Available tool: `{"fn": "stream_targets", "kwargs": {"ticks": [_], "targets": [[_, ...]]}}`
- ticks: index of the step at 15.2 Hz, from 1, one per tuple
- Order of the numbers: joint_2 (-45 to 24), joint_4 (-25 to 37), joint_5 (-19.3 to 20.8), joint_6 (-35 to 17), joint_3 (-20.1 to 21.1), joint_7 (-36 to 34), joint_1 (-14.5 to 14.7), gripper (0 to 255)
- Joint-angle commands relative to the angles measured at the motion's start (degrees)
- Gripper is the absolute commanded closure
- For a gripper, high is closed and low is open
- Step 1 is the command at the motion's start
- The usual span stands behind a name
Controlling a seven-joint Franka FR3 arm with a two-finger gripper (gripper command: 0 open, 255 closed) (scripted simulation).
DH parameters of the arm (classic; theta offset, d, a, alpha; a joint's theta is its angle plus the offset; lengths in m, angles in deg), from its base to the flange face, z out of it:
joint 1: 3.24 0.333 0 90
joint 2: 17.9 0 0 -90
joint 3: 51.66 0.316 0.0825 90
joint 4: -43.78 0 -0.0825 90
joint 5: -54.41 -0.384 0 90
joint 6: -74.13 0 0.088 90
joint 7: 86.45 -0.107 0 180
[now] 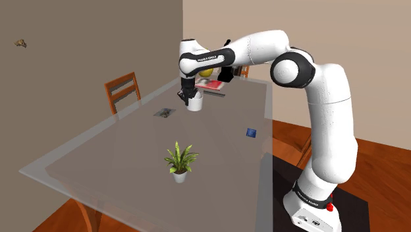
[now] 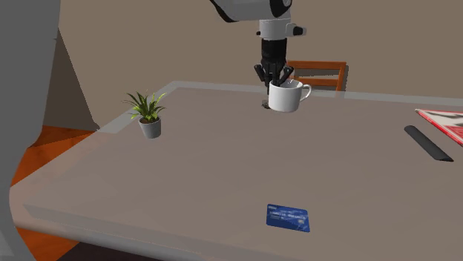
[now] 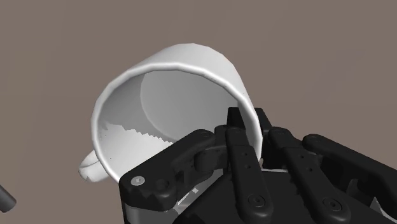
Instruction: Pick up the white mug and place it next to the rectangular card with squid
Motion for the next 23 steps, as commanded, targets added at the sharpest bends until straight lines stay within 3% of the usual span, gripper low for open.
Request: {"fn": "stream_targets", "kwargs": {"ticks": [1, 14, 21, 22, 23], "targets": [[-0.36, -1.03, 0.08, -1.41, -0.02, -0.16, 0.03, 255], [-3.32, -6.33, 0.63, -9.64, -0.27, -0.85, 0.04, 255], [-3.33, -6.3, 0.63, -9.63, -0.28, -0.85, 0.04, 255], [-3.33, -6.31, 0.63, -9.63, -0.28, -0.85, 0.04, 0], [-3.34, -6.3, 0.63, -9.63, -0.28, -0.85, 0.04, 0]]}}
